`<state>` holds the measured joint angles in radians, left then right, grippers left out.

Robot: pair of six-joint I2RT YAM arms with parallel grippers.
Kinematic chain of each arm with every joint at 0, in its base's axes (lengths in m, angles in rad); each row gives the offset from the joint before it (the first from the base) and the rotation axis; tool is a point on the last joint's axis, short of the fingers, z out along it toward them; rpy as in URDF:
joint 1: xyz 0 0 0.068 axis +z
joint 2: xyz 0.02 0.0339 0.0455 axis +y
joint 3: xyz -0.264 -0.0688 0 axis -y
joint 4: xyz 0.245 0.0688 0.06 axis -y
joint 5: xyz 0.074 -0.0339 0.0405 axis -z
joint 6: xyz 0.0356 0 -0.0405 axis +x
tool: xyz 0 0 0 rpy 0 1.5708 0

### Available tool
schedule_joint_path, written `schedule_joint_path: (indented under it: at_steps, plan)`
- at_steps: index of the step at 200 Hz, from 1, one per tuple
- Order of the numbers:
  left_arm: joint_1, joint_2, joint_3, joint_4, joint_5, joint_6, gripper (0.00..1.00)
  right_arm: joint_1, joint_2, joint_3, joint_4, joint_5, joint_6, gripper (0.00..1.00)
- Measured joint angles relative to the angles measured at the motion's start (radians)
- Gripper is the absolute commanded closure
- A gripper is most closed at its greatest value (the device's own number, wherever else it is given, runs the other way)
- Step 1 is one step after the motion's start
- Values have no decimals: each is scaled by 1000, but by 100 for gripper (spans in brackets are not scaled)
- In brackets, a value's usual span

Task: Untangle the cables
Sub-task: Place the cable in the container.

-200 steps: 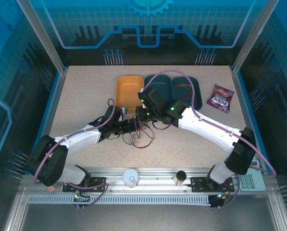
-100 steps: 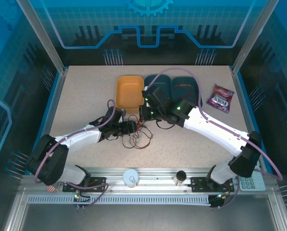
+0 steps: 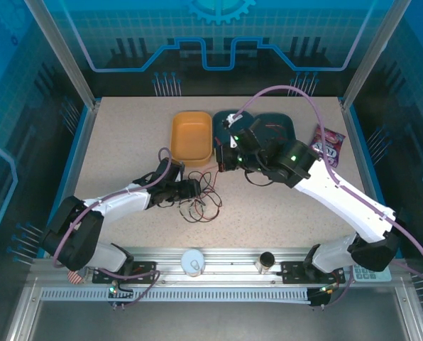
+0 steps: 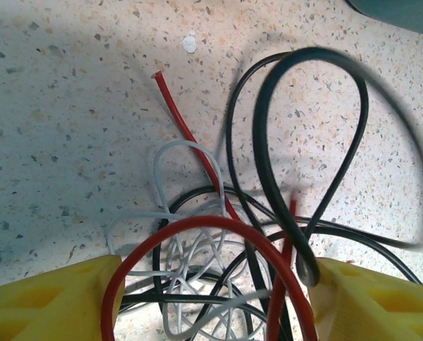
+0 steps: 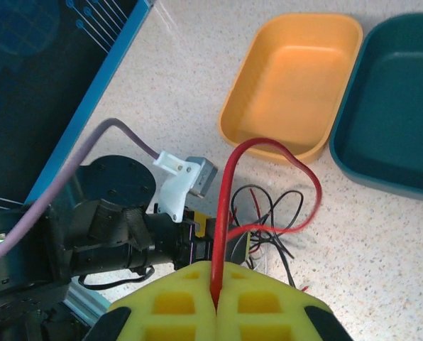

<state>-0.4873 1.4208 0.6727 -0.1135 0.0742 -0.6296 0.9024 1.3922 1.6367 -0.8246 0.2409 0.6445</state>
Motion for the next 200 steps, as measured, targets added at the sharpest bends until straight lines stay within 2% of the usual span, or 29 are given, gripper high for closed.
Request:
schedule_joint_path:
  at_steps: [42,107,171,200]
  plan:
    - [2,0,0,-9,0,0,30,-4,-27,55,-34,14,-38,100]
    - [11,0,0,-14,-8,0,30,-28,-27,267,-131,46,-113,100]
    - [13,0,0,-15,-11,-19,29,-106,-27,481,-248,66,-169,100]
    - [13,-6,0,-16,-11,-23,28,-135,-36,525,-271,74,-180,100]
